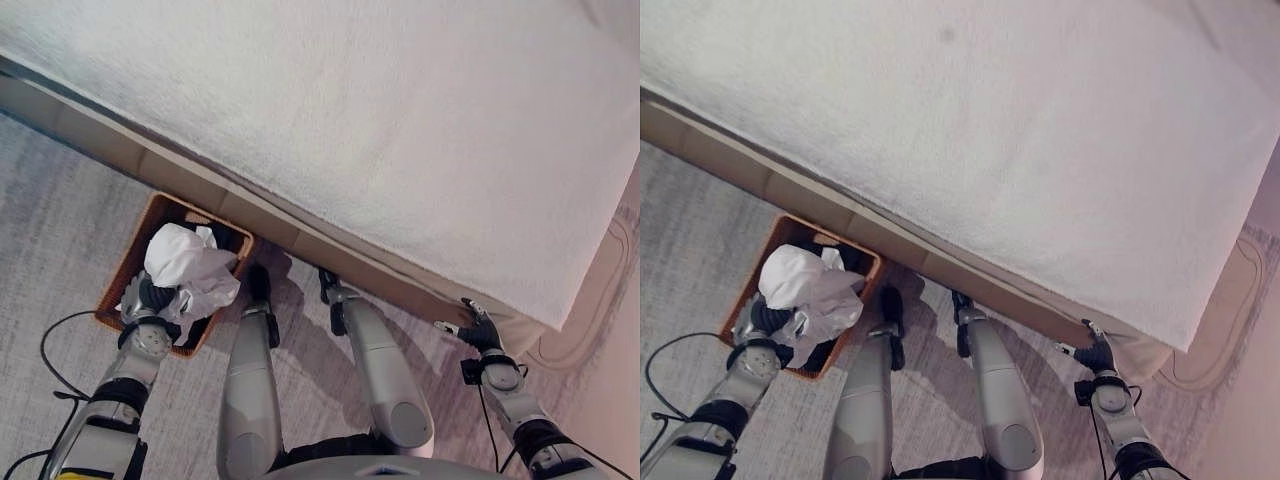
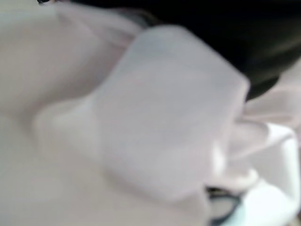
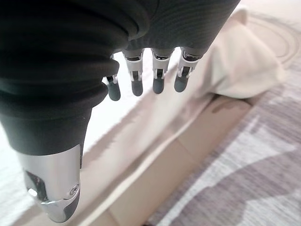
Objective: Pick up clothes into the bucket
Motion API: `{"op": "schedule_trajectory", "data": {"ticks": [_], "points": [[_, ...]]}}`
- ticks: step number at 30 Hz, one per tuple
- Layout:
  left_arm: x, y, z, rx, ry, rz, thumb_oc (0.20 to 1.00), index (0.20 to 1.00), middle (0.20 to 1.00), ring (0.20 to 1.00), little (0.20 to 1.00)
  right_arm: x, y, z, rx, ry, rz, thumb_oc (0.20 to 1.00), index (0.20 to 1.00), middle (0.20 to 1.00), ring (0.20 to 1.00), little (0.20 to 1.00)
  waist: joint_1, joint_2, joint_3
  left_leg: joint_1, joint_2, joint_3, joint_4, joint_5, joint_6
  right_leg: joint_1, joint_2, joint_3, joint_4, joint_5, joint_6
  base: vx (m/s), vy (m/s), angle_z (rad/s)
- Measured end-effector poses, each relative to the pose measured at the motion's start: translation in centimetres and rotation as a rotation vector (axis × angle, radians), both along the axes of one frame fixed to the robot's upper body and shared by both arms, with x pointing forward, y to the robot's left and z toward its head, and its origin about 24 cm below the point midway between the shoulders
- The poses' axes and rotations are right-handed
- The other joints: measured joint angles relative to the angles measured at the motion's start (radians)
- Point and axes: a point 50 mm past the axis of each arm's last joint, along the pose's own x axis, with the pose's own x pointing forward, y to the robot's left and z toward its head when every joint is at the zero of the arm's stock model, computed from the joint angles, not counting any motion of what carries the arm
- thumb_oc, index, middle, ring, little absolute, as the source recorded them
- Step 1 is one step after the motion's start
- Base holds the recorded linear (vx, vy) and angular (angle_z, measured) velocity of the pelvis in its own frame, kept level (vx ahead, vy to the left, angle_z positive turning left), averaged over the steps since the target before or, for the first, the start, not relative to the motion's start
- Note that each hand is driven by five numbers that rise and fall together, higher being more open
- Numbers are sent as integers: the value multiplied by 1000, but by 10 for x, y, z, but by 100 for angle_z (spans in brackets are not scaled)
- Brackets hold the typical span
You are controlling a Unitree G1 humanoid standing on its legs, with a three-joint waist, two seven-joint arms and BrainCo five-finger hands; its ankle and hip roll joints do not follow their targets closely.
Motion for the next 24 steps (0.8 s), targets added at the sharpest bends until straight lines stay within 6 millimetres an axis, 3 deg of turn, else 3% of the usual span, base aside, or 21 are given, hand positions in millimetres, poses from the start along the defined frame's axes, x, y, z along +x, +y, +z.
{"op": "schedule_trajectory", "data": {"ticks": [7, 8, 19, 24], "points": [[12, 3, 16, 6, -69, 26, 222, 222, 222, 222, 222, 6, 3, 4, 5, -25, -6, 1000, 1000, 1000, 1000, 1000, -5, -2, -1, -89, 0, 12, 37, -10, 9, -86, -3, 12, 18, 2, 10, 2, 34, -4], [12, 4, 17, -7, -77, 39, 1000, 1000, 1000, 1000, 1000, 8, 4, 5, 8, -34, -8, 1000, 1000, 1000, 1000, 1000, -10, -3, -2, -98, 1, 16, 40, -14, 13, -96, -3, 15, 18, 1, 8, 9, 28, -7], [5, 22, 12, -24, -1, 176, 1000, 1000, 1000, 1000, 1000, 19, 7, 12, 14, -60, 5, 1000, 1000, 1000, 1000, 1000, -42, -5, -3, -117, 8, 45, 43, -15, 16, -116, 6, 44, -7, 26, 18, 5, 20, -8], [2, 16, 3, -75, 0, 194, 1000, 1000, 1000, 1000, 1000, 18, 9, 9, 17, -38, 10, 1000, 1000, 1000, 1000, 1000, -38, -5, -3, -32, 4, 51, 11, -15, 17, -37, 4, 48, -27, 35, 9, 0, 0, 0]]}}
